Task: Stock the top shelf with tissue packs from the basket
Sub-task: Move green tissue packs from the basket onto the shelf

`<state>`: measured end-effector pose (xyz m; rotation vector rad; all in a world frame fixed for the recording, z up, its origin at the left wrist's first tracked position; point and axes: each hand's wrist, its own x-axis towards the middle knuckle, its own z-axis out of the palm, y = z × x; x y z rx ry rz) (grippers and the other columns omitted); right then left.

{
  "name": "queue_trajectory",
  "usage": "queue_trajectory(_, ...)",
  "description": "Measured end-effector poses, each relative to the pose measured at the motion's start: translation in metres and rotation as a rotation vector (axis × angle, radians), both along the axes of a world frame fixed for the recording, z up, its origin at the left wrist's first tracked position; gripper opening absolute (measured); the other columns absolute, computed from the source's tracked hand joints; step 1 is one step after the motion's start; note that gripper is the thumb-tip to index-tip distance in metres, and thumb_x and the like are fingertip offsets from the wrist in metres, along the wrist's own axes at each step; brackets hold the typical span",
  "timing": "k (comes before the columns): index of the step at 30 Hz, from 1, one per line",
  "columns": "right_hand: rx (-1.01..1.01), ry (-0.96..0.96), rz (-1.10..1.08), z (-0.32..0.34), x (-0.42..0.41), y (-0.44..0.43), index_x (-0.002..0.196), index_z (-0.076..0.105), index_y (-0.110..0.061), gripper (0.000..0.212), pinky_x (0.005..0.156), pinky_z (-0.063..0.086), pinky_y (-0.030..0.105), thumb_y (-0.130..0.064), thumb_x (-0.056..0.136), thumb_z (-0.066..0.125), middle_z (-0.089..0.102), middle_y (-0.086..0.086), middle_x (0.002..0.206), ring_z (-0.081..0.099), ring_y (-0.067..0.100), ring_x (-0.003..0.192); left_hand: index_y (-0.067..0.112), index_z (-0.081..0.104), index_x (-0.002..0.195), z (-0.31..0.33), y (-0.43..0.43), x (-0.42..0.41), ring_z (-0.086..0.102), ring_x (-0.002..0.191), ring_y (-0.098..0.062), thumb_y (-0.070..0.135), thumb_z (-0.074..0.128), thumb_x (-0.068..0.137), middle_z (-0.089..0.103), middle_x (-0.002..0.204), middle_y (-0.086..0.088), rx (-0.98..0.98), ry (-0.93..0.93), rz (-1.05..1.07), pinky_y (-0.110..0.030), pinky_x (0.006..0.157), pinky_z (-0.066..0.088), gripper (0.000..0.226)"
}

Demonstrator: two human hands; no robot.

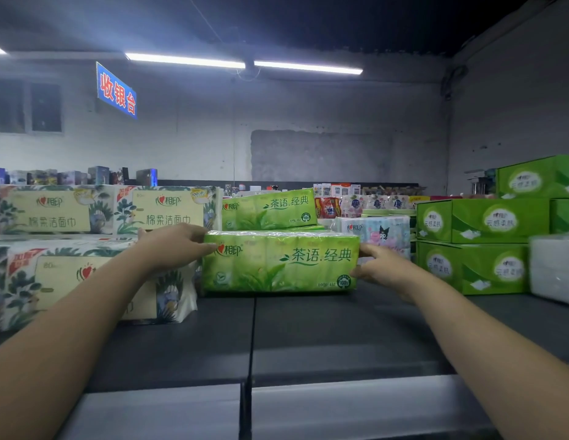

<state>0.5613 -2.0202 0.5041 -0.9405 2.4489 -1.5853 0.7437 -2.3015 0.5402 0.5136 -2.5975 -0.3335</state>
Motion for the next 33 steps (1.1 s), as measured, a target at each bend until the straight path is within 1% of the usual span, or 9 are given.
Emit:
queue_trajectory(2, 0.03, 0.012, 0.0, -0.001, 0.0, 0.0, 0.132, 0.05, -0.012, 0.05, 0.094, 0.048, 0.032, 0.007, 0.086, 0.056, 0.061, 0.001, 0.105, 0.058, 0.019, 0.101, 0.022, 0.047, 0.14, 0.0, -0.001, -0.001, 0.055, 0.118, -0.022, 0.054, 0.048, 0.093, 0.059, 0.133, -0.002, -0.068, -0.026, 0.038, -0.045, 0.106, 0.04, 0.057)
queue_trajectory(4, 0.064, 0.025, -0.002, -0.003, 0.002, 0.001, 0.121, 0.053, -0.015, 0.04, 0.098, 0.047, 0.037, 0.006, 0.087, 0.056, 0.061, 0.001, 0.107, 0.057, 0.022, 0.105, 0.026, 0.049, 0.138, 0.001, -0.001, -0.002, 0.054, 0.118, -0.021, 0.058, 0.047, 0.092, 0.059, 0.132, 0.002, -0.133, -0.043, 0.085, -0.041, 0.103, 0.04, 0.056)
queue_trajectory(6, 0.078, 0.027, 0.004, -0.002, 0.003, 0.002, 0.114, 0.05, -0.021, 0.038, 0.099, 0.047, 0.037, 0.005, 0.088, 0.056, 0.059, -0.005, 0.1, 0.056, 0.02, 0.104, 0.029, 0.051, 0.136, 0.002, -0.002, -0.004, 0.054, 0.119, -0.02, 0.062, 0.045, 0.091, 0.058, 0.133, 0.004, -0.179, -0.06, 0.118, -0.044, 0.105, 0.039, 0.056)
queue_trajectory(9, 0.069, 0.013, 0.028, -0.003, 0.002, 0.002, 0.115, 0.05, -0.024, 0.04, 0.096, 0.047, 0.033, 0.005, 0.088, 0.055, 0.059, -0.005, 0.102, 0.056, 0.019, 0.104, 0.031, 0.052, 0.135, 0.001, -0.004, -0.005, 0.054, 0.119, -0.02, 0.064, 0.042, 0.091, 0.059, 0.132, 0.005, -0.215, -0.079, 0.14, -0.047, 0.107, 0.037, 0.056)
queue_trajectory(13, 0.064, 0.01, 0.035, -0.004, -0.003, 0.003, 0.111, 0.046, -0.028, 0.04, 0.101, 0.045, 0.036, 0.004, 0.088, 0.055, 0.056, -0.008, 0.1, 0.054, 0.021, 0.11, 0.032, 0.053, 0.134, -0.001, -0.008, -0.006, 0.055, 0.119, -0.02, 0.066, 0.039, 0.091, 0.06, 0.131, 0.005, -0.236, -0.079, 0.15, -0.053, 0.109, 0.034, 0.056)
queue_trajectory(19, 0.072, -0.008, 0.051, -0.004, -0.005, 0.002, 0.117, 0.049, -0.029, 0.044, 0.101, 0.045, 0.036, 0.002, 0.088, 0.058, 0.059, -0.004, 0.113, 0.055, 0.021, 0.114, 0.036, 0.047, 0.139, 0.0, -0.006, -0.004, 0.053, 0.121, -0.019, 0.065, 0.039, 0.091, 0.057, 0.135, 0.006, -0.252, -0.096, 0.132, -0.049, 0.107, 0.037, 0.056)
queue_trajectory(26, 0.086, 0.049, 0.003, -0.005, -0.005, 0.0, 0.136, 0.045, -0.017, 0.054, 0.097, 0.046, 0.035, -0.003, 0.087, 0.062, 0.057, -0.002, 0.118, 0.054, 0.017, 0.108, 0.038, 0.046, 0.139, 0.001, -0.004, -0.003, 0.053, 0.123, -0.021, 0.062, 0.042, 0.092, 0.058, 0.136, 0.003, -0.224, -0.066, 0.117, -0.041, 0.104, 0.041, 0.053)
queue_trajectory(29, 0.067, 0.09, -0.05, -0.006, -0.008, -0.001, 0.144, 0.034, -0.013, 0.068, 0.105, 0.039, 0.039, -0.01, 0.085, 0.067, 0.045, 0.001, 0.14, 0.046, 0.021, 0.123, 0.038, 0.047, 0.139, 0.0, -0.002, -0.002, 0.053, 0.123, -0.021, 0.058, 0.044, 0.093, 0.058, 0.136, 0.001, -0.212, -0.042, 0.093, -0.035, 0.098, 0.045, 0.05)
queue_trajectory(33, -0.003, 0.136, -0.048, -0.004, -0.006, -0.001, 0.151, 0.016, -0.017, 0.083, 0.107, 0.032, 0.039, -0.013, 0.085, 0.068, 0.025, 0.003, 0.156, 0.033, 0.025, 0.138, 0.038, 0.04, 0.144, -0.001, -0.003, -0.001, 0.053, 0.124, -0.025, 0.055, 0.045, 0.094, 0.055, 0.139, -0.002, -0.211, 0.022, 0.079, -0.039, 0.1, 0.045, 0.053)
